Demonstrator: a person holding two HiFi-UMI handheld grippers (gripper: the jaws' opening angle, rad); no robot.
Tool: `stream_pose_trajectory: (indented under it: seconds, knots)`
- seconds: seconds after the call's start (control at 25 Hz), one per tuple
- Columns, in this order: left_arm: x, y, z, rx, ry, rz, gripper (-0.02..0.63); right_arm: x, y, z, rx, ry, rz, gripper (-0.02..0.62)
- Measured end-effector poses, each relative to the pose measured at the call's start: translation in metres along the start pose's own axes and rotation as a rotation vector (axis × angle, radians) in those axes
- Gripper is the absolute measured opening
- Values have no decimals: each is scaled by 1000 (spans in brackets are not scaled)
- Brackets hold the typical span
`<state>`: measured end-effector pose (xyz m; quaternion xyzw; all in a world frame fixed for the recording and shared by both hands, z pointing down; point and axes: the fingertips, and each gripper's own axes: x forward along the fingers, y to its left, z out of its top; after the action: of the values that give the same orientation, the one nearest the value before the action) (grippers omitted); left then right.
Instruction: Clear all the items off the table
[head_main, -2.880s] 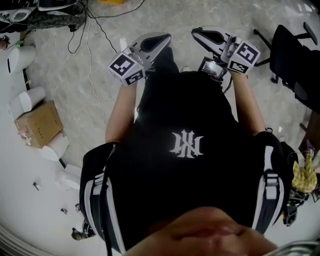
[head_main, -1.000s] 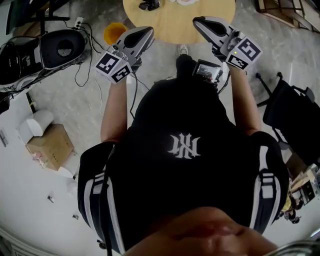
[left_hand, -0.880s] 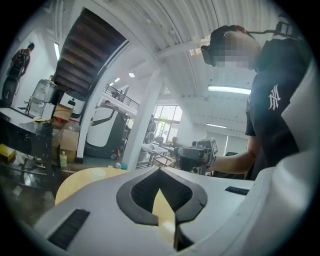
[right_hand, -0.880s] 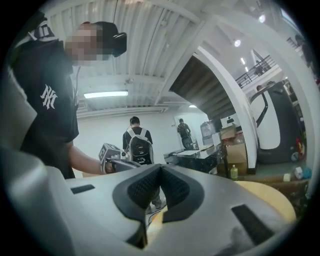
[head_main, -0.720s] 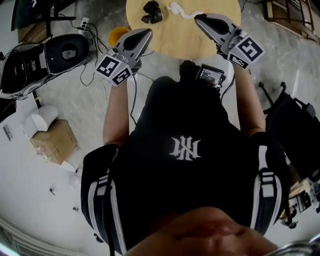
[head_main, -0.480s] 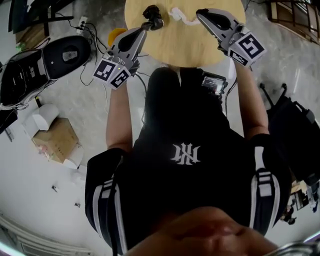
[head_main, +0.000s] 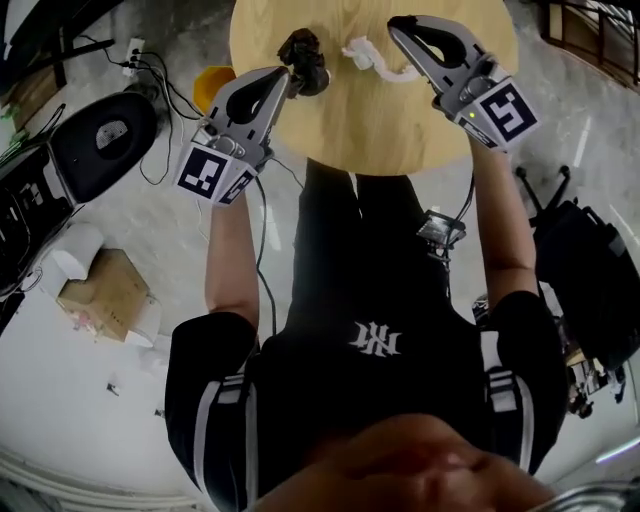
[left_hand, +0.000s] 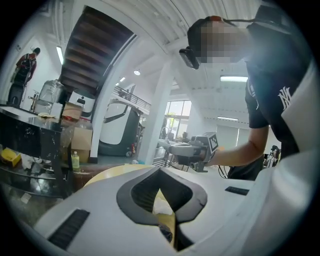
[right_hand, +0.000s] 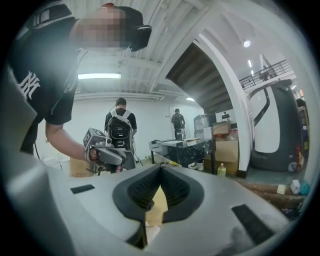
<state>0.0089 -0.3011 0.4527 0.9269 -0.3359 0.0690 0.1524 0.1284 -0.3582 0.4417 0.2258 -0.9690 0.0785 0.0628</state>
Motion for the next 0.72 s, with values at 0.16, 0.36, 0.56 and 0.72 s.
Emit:
stream_pose_trajectory:
  seconds: [0.16,0.36,0.56,0.72]
  knots:
    - [12,14,-13,30,-6,-12,12,18,-11,-15,-29,26,-2,6]
    - [21,35,-23,38,-4,9,12,38,-24,-37,-29,57,-14,52]
    - [38,50,-27,54,-16,3,12,43,-46,-62,-28,99,-45,118]
    - [50,55,-34,78,-9,-9,12,50,-59,-76,-39,106,-36,120]
